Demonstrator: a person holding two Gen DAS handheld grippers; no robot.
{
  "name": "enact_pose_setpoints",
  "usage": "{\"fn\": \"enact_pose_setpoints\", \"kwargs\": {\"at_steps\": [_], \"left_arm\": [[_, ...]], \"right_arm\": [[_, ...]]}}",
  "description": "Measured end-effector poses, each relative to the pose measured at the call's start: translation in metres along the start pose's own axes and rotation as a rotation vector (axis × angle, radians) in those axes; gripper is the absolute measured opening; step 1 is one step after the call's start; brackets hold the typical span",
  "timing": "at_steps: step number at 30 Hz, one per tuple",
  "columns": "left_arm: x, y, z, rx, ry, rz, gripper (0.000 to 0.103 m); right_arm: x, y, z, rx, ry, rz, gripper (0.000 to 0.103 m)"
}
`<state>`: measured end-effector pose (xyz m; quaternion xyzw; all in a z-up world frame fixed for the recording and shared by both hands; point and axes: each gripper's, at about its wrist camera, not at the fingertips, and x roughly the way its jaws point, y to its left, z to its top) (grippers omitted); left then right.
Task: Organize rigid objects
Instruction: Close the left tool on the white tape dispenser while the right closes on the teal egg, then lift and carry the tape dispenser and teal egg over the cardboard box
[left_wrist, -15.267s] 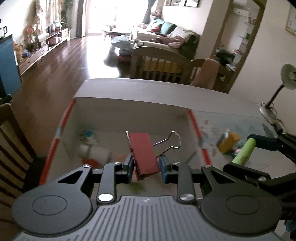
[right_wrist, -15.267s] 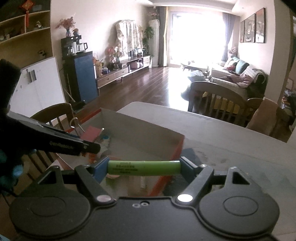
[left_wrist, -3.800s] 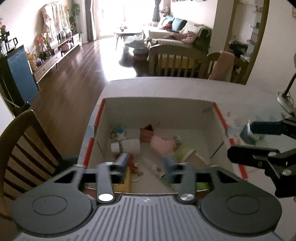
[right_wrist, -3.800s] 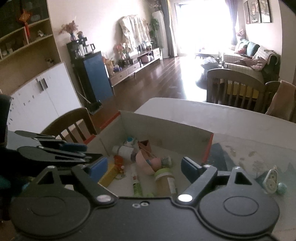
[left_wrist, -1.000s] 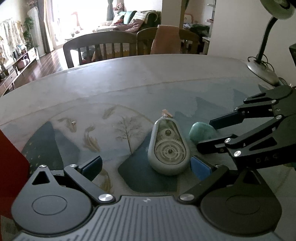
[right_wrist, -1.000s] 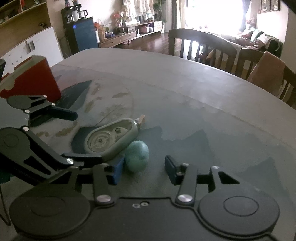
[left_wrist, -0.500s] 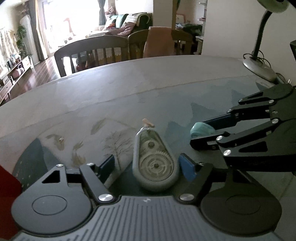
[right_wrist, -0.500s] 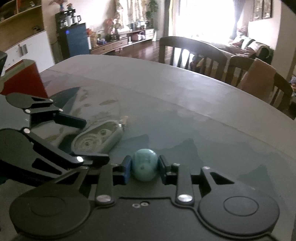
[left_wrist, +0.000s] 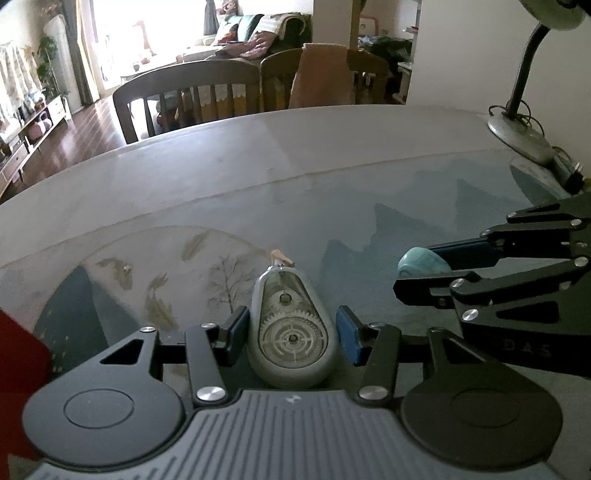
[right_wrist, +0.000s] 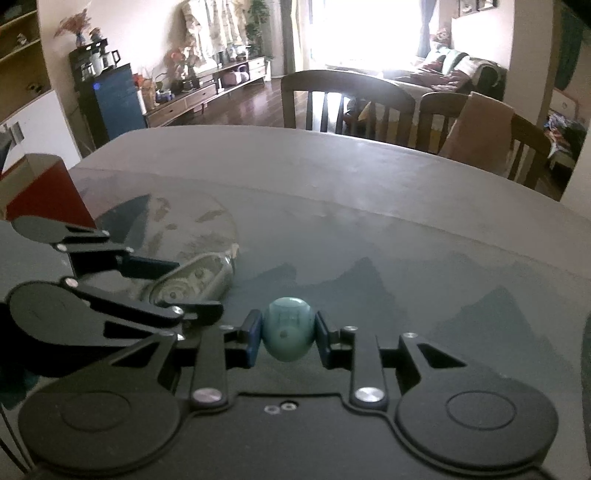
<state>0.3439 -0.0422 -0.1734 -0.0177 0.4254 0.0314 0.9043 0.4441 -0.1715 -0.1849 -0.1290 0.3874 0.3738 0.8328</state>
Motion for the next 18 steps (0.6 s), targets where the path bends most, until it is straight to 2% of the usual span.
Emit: {"fn": "enact_pose_setpoints", "kwargs": {"at_steps": [8,18], "left_arm": [[-0.036,0.011,-0.003,-0.056,-0.008,-0.028,0.051],[-0.103,0.030,-0.014,-0.093,-0.057,-0.044,0.051]], "right_arm": [[-0.036,0.029,0.002,0.027,-0.001,-0.023,0.030],[-0.086,0.076,0.008,0.018,-0.025,-0.029,0.030]]}}
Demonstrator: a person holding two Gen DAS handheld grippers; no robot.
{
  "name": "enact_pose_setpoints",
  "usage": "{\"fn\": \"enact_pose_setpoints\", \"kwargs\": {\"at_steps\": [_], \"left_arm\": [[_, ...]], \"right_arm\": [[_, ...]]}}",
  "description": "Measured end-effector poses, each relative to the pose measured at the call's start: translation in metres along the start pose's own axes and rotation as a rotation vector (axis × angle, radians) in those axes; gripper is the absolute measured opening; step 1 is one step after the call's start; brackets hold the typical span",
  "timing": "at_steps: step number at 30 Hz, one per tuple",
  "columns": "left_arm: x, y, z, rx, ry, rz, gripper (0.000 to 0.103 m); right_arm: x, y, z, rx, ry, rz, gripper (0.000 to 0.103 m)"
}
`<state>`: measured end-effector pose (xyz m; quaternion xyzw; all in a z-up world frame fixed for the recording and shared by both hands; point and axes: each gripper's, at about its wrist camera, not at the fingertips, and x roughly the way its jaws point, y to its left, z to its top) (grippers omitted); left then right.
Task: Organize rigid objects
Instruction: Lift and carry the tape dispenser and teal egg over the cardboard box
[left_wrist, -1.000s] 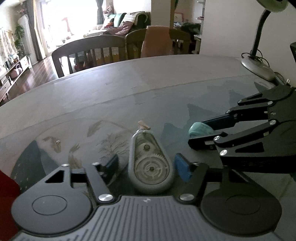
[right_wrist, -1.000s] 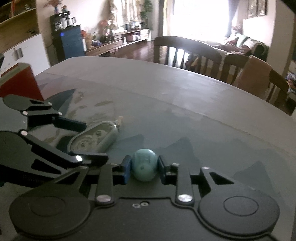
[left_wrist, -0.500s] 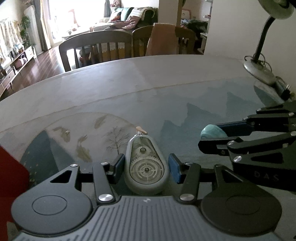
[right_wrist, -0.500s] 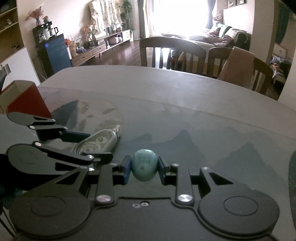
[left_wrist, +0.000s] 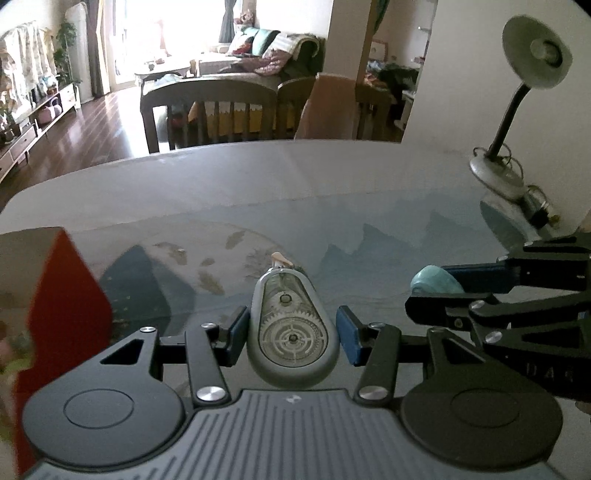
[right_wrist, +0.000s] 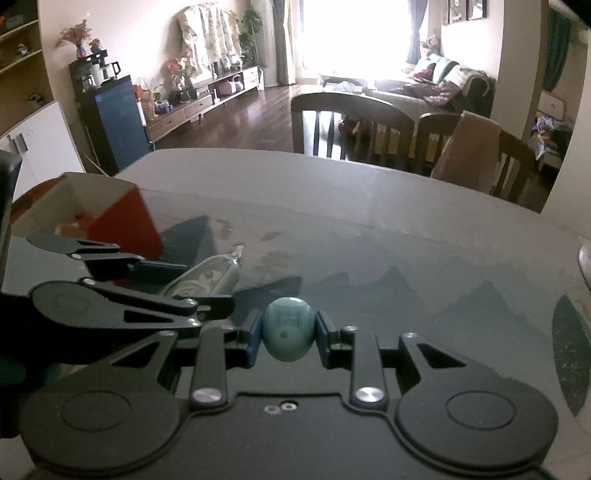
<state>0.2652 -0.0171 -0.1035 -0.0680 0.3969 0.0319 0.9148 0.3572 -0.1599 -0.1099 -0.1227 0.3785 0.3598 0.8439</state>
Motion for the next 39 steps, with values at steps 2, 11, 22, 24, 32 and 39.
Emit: {"fn": "enact_pose_setpoints", "kwargs": {"at_steps": [2,11,22,24,32,39], "left_arm": [[-0.014,0.003,-0.001,-0.004,-0.013,-0.001,0.051],[-0.076,0.038,-0.002,-0.030,-0.054,-0.006,0.051],[-0.144,0.091,-0.011,-0.045,-0.116,0.011,0.051],[-0.154,0.102,-0.012,-0.051,-0.123,0.018,0.051],[-0.183,0.146,-0.016,-0.080,-0.153,0.054,0.051],[-0.196,0.192,-0.022,-0.115,-0.158,0.096,0.051]], "right_arm": [[-0.011,0.012,0.002,-0.008,-0.013,0.002,0.030],[-0.049,0.066,0.016,-0.020,-0.069,0.009,0.030],[-0.068,0.132,0.033,-0.043,-0.116,0.031,0.030],[-0.068,0.142,0.037,-0.050,-0.124,0.037,0.030],[-0.061,0.181,0.051,-0.072,-0.145,0.063,0.030],[-0.046,0.213,0.061,-0.097,-0.145,0.083,0.030]]}}
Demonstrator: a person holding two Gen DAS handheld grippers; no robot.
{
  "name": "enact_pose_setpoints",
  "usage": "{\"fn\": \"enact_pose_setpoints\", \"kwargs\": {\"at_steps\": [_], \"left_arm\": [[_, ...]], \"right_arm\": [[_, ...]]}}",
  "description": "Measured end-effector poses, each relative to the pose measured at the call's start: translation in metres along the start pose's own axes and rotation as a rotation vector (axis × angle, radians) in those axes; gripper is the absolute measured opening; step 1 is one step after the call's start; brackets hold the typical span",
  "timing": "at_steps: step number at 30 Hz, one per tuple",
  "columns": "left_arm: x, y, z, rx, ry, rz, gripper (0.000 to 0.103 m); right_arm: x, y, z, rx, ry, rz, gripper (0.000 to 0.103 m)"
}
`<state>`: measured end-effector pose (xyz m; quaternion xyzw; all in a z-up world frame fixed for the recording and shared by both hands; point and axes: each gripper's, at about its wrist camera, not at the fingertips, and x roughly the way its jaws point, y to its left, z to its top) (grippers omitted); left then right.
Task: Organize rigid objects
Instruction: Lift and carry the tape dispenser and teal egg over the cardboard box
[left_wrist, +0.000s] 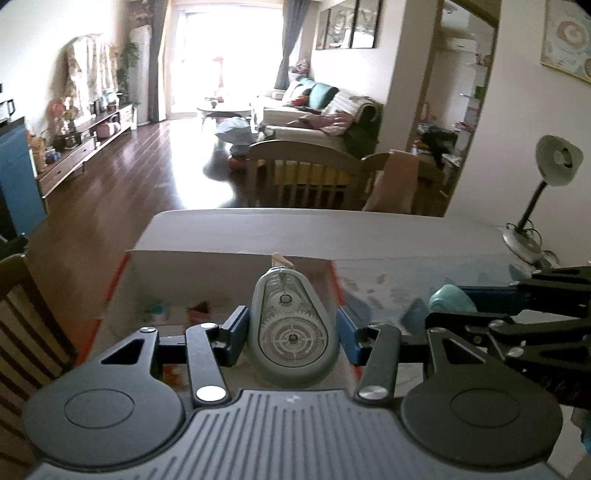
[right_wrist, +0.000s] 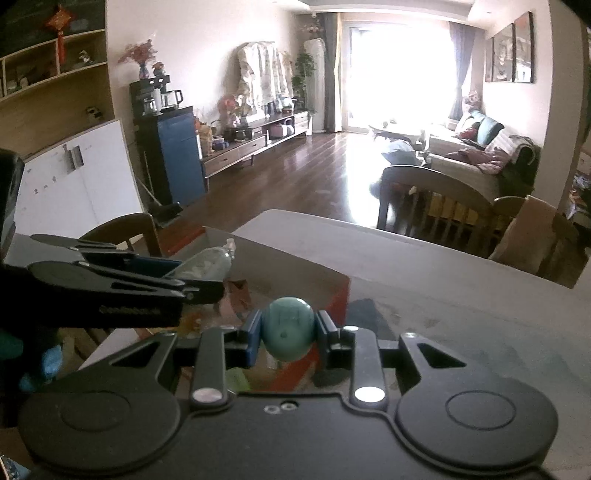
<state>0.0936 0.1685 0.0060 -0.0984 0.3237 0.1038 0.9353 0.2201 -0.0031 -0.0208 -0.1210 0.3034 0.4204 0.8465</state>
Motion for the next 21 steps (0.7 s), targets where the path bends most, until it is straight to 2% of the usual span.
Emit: {"fn": "enact_pose_setpoints", "kwargs": {"at_steps": [9,17,21], "left_arm": [[0.003,0.057,-0.006,-0.029,0.019,0.068,0.051],[0.028,0.098,-0.016,-0.028,0.068,0.123,0.051],[0.045,0.108,-0.023,-0.017,0.111,0.120,0.051]], "right_arm": [[0.032,0.024,0.004,-0.016,0.030,0.004,0.030],[0.075,0.034,0.001,-0.008,0.084,-0.009,0.030],[0.098,0.036,-0.004,-0.007,0.126,-0.022,0.030]]}}
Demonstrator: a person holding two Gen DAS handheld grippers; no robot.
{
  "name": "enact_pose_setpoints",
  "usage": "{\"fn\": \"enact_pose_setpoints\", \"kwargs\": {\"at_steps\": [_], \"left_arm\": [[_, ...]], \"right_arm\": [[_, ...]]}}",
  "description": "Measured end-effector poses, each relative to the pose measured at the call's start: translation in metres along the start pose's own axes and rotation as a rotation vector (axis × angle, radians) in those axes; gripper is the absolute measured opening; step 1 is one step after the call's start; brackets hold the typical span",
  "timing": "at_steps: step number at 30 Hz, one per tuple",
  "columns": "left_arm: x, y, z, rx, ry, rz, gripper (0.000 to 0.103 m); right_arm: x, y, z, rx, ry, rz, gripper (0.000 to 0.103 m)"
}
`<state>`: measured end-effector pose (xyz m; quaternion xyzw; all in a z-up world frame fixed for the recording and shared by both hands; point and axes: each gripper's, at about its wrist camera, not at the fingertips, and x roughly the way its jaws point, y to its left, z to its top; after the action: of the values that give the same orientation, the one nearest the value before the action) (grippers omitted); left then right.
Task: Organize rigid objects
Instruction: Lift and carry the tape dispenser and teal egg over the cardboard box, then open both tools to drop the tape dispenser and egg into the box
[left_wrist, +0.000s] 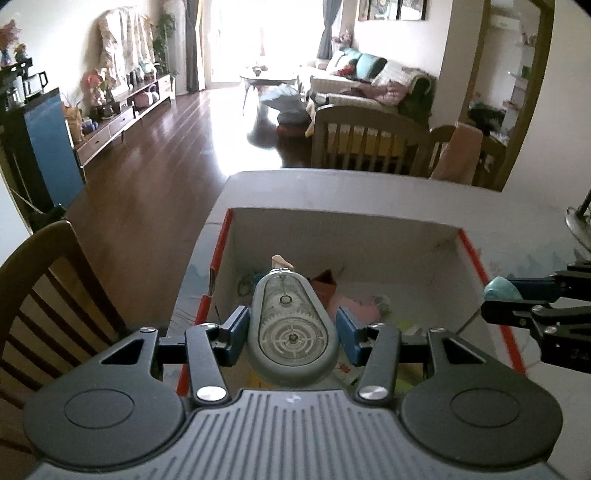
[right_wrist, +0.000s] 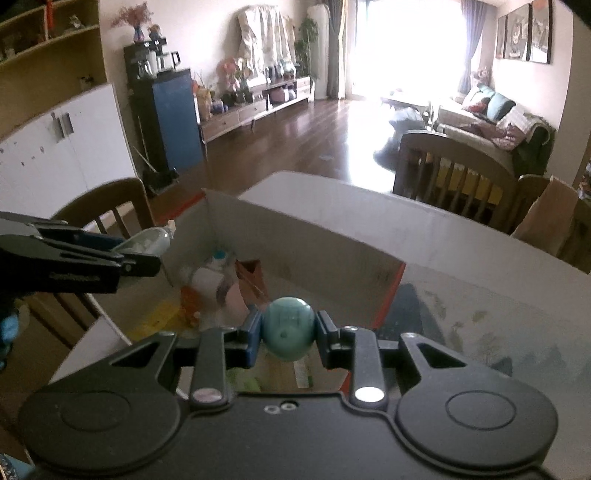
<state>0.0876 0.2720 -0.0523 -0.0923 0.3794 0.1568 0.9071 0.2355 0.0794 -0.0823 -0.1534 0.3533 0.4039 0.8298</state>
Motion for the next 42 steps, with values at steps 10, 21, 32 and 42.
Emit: {"fn": "enact_pose_setpoints", "kwargs": {"at_steps": [10,21,32,42], "left_arm": [[0.037,-0.012,-0.003,0.068,0.056,-0.053,0.045],[0.061,-0.016,-0.014,0.069,0.121,-0.092,0.044],[0.067,-0.014,-0.022,0.043,0.152,-0.098,0.045],[0.041,-0.020,-0.019,0.046,0.103,-0.097,0.045]], "right_arm": [[0.047,0.006,-0.009,0.002,0.090,-0.013,0.030],[0.070,0.018,-0.019,-0.025,0.167,0.013,0.030],[0.070,0.019,-0.017,-0.014,0.180,0.037,0.034],[0.041,0.016,-0.013,0.027,0.130,0.065,0.044]]}}
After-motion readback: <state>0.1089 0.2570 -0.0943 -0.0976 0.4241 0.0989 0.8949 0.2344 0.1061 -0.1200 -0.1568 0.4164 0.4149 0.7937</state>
